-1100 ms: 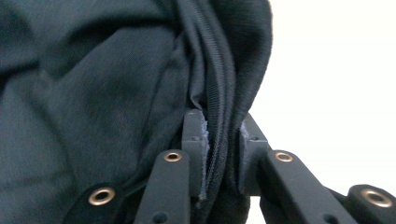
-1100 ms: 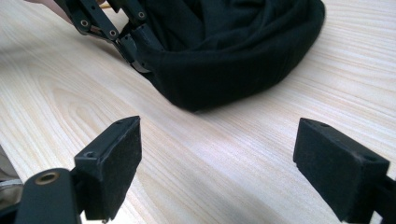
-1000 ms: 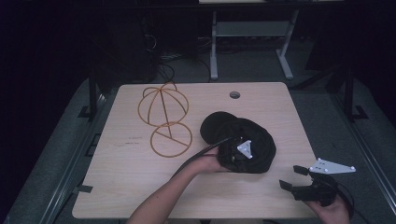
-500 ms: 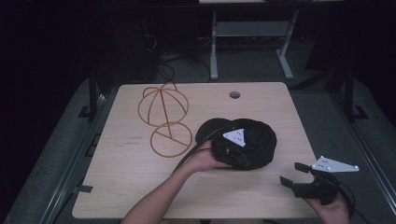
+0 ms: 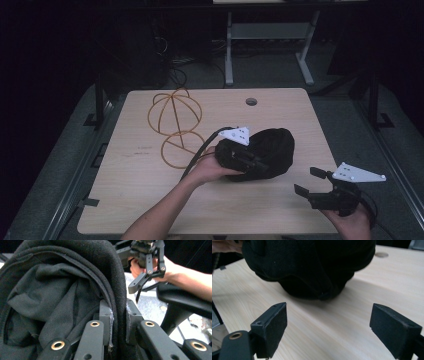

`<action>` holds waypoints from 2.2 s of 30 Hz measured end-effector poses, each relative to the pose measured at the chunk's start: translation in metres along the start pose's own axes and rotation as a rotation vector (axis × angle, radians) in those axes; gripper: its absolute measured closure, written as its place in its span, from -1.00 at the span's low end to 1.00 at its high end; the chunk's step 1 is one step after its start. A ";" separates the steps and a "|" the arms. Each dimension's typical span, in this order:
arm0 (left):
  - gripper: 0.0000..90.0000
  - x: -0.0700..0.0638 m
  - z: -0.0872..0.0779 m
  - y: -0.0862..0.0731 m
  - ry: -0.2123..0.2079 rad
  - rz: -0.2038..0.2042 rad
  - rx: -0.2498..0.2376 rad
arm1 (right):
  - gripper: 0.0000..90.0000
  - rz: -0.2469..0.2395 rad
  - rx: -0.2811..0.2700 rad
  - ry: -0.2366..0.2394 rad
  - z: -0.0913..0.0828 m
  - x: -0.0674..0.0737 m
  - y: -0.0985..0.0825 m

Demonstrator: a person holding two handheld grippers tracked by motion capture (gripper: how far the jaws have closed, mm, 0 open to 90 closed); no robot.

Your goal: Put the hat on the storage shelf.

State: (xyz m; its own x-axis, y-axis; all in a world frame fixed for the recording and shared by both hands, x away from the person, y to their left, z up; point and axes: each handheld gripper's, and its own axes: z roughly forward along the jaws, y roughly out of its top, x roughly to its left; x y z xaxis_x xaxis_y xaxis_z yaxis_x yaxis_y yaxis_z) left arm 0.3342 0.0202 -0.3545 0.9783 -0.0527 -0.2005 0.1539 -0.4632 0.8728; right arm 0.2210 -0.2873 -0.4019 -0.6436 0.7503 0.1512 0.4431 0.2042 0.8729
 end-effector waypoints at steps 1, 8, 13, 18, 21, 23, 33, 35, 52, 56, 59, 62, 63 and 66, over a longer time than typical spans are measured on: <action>0.77 -0.001 -0.003 0.002 -0.006 0.001 -0.013 | -0.69 -0.007 -0.007 0.004 0.000 0.001 0.003; 0.77 -0.009 -0.015 0.015 -0.018 0.018 -0.057 | -0.69 -0.054 -0.045 0.042 0.003 0.012 0.024; 0.77 -0.013 -0.019 0.021 -0.027 0.031 -0.074 | -0.68 -0.079 -0.088 0.040 0.007 0.016 0.038; 0.77 -0.015 -0.020 0.024 -0.041 0.027 -0.091 | -0.52 -0.113 -0.120 0.028 0.013 0.022 0.048; 0.76 -0.017 -0.020 0.025 -0.053 0.028 -0.099 | -0.34 -0.125 -0.130 0.006 0.018 0.023 0.050; 0.76 -0.018 -0.021 0.025 -0.068 0.032 -0.096 | -0.22 -0.131 -0.136 -0.002 0.021 0.024 0.050; 0.74 -0.016 -0.025 0.024 -0.054 0.007 -0.111 | 0.78 -0.198 -0.150 0.024 0.030 0.033 0.058; 0.72 -0.015 -0.029 0.024 -0.037 0.006 -0.123 | 0.84 -0.198 -0.149 0.030 0.026 0.032 0.064; 0.23 -0.020 -0.059 0.025 0.119 0.012 -0.169 | 0.91 -0.220 -0.127 0.045 0.015 0.036 0.110; 0.09 -0.029 -0.073 0.025 0.183 0.035 -0.146 | 0.91 -0.185 -0.107 0.061 0.014 0.030 0.117; 0.03 -0.034 -0.081 0.021 0.227 0.050 -0.107 | 0.91 -0.159 -0.104 0.073 0.012 0.026 0.120; 0.03 -0.039 -0.087 0.014 0.252 0.061 -0.089 | 0.91 -0.148 -0.101 0.079 0.009 0.024 0.127; 0.02 -0.040 -0.091 0.011 0.263 0.068 -0.081 | 0.91 -0.147 -0.099 0.078 0.008 0.024 0.130; 0.01 -0.044 -0.100 0.002 0.299 0.073 -0.066 | 0.91 -0.135 -0.082 0.077 0.006 0.022 0.141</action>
State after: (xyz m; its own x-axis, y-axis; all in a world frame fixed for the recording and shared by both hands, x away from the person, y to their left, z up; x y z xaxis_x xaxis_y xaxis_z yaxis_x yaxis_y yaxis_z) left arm 0.3051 0.1101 -0.2997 0.9831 0.1829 -0.0049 0.0806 -0.4092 0.9089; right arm 0.2730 -0.2380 -0.2787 -0.7411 0.6686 0.0620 0.2988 0.2457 0.9222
